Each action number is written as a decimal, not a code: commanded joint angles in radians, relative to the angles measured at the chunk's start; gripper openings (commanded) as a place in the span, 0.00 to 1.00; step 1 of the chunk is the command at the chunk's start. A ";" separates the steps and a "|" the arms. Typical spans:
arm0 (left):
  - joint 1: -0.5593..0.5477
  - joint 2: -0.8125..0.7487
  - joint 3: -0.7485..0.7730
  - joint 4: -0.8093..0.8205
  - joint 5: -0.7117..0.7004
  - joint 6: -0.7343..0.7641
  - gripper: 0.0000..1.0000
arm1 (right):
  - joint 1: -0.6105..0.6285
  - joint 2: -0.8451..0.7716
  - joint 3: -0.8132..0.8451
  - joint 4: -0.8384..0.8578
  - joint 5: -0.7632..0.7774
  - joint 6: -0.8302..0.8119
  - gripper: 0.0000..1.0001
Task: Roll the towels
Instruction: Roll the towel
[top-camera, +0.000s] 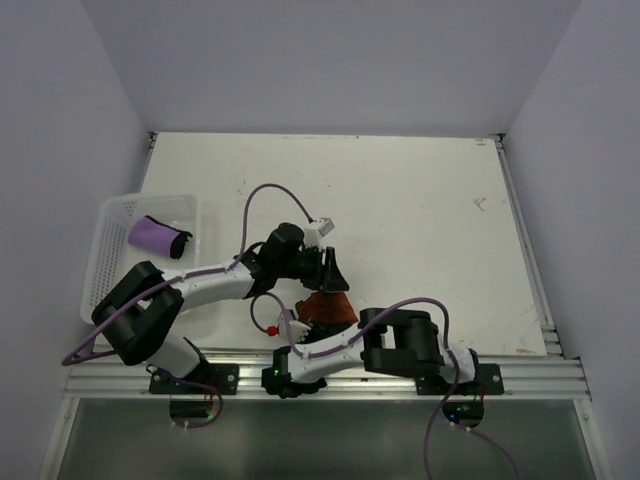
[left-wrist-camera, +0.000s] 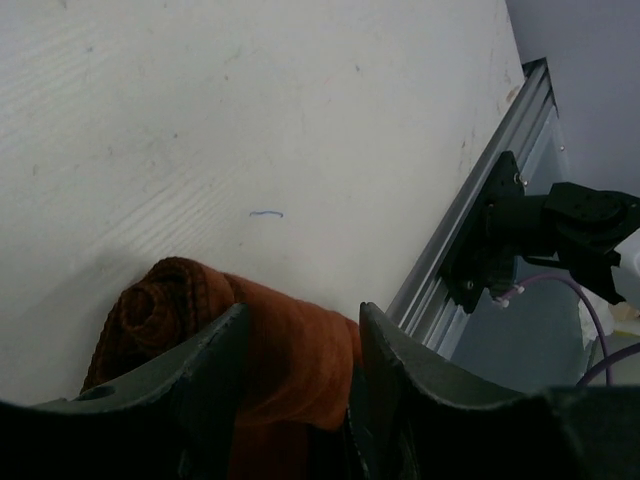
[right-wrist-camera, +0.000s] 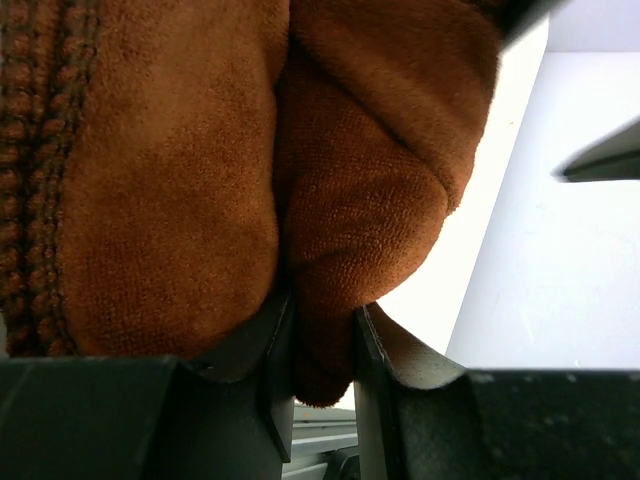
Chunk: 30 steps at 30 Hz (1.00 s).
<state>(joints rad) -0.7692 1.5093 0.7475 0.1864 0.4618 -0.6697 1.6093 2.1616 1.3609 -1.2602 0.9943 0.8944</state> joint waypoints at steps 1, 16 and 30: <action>-0.005 -0.001 -0.069 0.080 0.024 0.007 0.52 | 0.006 0.009 0.021 0.050 -0.023 0.000 0.03; -0.005 0.123 -0.166 0.157 -0.046 0.024 0.52 | 0.009 -0.008 0.044 0.074 -0.032 -0.057 0.28; -0.005 0.121 -0.212 0.131 -0.124 0.036 0.51 | 0.035 -0.348 -0.141 0.301 -0.203 -0.069 0.63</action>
<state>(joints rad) -0.7692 1.6043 0.5846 0.4137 0.4255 -0.6697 1.6428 1.9919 1.2758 -1.1244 0.8749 0.8093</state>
